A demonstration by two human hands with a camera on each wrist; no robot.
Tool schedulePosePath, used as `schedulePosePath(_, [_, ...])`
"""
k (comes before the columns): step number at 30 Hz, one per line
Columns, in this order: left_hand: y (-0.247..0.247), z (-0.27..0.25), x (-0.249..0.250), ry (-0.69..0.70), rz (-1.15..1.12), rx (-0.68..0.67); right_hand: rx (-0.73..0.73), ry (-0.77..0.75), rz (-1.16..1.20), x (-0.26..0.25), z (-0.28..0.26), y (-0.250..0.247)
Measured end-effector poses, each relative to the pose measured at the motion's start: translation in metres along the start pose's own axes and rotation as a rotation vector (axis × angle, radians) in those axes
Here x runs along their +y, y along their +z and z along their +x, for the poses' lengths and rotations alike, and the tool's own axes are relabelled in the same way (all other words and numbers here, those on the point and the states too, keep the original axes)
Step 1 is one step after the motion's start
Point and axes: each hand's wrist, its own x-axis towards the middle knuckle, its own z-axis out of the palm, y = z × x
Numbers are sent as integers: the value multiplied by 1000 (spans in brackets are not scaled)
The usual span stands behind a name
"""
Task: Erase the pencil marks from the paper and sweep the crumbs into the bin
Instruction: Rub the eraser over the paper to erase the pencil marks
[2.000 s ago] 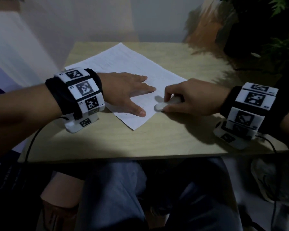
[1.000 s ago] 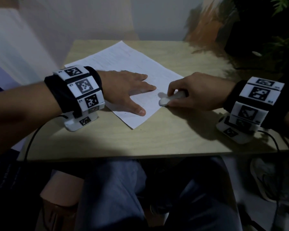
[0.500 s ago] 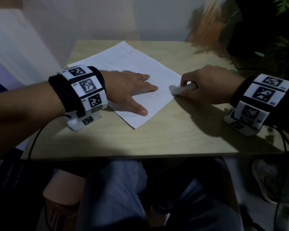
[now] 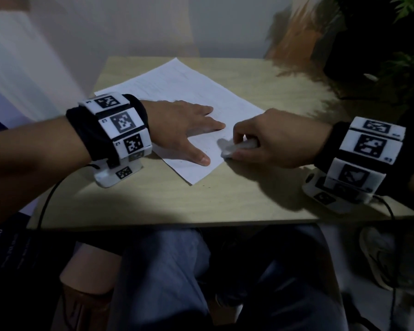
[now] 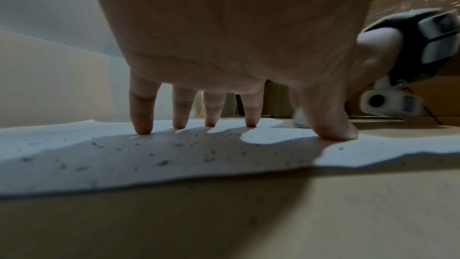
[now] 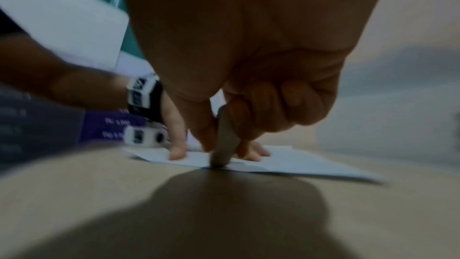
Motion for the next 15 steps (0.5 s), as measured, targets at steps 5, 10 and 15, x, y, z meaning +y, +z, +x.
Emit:
schedulePosePath(5, [0, 1, -1, -7, -2, 2, 86, 205, -92, 30, 17, -7])
schedulePosePath(10, [0, 0, 2, 11, -28, 16, 86, 62, -55, 4, 5, 3])
schedulePosePath(15, [-1, -2, 2, 26, -63, 7, 101, 76, 97, 17, 12, 2])
